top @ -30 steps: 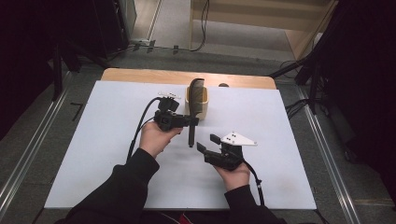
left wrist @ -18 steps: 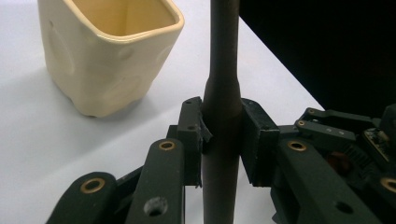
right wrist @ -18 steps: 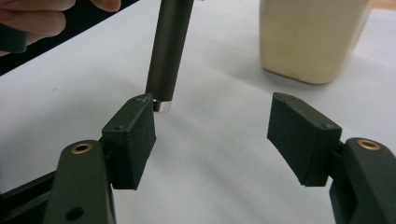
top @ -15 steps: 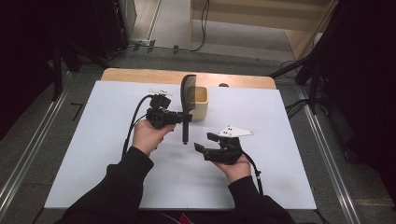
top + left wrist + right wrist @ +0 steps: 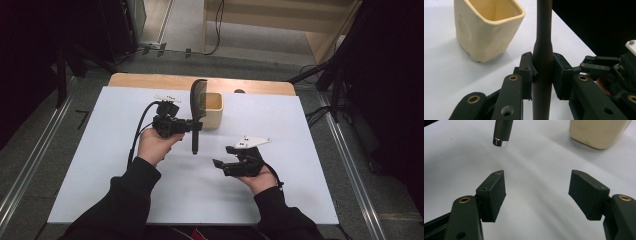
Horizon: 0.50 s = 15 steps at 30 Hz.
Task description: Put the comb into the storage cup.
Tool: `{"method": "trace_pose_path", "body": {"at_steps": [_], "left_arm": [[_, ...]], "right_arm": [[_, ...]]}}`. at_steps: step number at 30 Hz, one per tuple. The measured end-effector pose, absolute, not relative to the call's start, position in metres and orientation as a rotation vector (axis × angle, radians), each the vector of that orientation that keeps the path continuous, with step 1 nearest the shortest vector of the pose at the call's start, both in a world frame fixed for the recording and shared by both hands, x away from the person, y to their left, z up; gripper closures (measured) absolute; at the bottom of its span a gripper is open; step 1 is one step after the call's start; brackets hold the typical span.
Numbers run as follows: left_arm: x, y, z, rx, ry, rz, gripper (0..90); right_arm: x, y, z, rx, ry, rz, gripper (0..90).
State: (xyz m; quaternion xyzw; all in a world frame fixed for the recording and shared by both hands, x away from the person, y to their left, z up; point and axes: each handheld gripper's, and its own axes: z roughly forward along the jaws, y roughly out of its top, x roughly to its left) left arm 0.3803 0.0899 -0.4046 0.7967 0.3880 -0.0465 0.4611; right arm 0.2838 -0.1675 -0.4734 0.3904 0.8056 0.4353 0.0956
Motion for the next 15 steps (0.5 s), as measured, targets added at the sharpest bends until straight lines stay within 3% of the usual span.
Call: {"method": "trace_pose_path", "body": {"at_steps": [15], "left_arm": [[0.384,0.099,-0.398,1.965,0.946,-0.079,72.8]], "right_arm": [[0.27,-0.197,-0.467,1.086,2.43,1.29,28.0]]}}
